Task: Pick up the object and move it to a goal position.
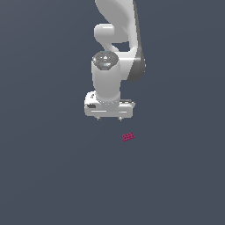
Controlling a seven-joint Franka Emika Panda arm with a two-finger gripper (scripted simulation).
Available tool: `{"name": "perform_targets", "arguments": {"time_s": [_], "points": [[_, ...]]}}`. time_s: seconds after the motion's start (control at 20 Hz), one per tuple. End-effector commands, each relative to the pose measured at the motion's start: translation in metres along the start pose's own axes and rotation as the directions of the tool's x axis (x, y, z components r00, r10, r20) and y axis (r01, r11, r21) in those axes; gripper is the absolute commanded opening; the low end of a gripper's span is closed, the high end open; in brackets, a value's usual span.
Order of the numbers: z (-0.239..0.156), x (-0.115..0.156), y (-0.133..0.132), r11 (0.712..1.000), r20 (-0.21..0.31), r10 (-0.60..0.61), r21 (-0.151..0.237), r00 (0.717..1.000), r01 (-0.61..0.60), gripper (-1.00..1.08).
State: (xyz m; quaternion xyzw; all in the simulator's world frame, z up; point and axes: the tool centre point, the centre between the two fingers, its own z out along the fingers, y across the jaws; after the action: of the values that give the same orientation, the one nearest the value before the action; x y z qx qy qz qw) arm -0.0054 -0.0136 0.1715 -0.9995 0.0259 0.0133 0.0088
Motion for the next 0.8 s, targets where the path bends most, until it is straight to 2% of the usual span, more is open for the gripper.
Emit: {"name": "perform_targets", "arguments": {"time_s": [0.0,0.45,0.75], "points": [[0.0,0.0,0.0,1.0,0.0,0.0,0.0,1.0,0.0,1.0],[0.013,-0.006,-0.002,0.998,0.028,-0.064,-0.018,0.998,0.065,1.0],[0.013,-0.006,-0.002,0.998,0.027,-0.062,-0.018,0.998,0.063,1.0]]}}
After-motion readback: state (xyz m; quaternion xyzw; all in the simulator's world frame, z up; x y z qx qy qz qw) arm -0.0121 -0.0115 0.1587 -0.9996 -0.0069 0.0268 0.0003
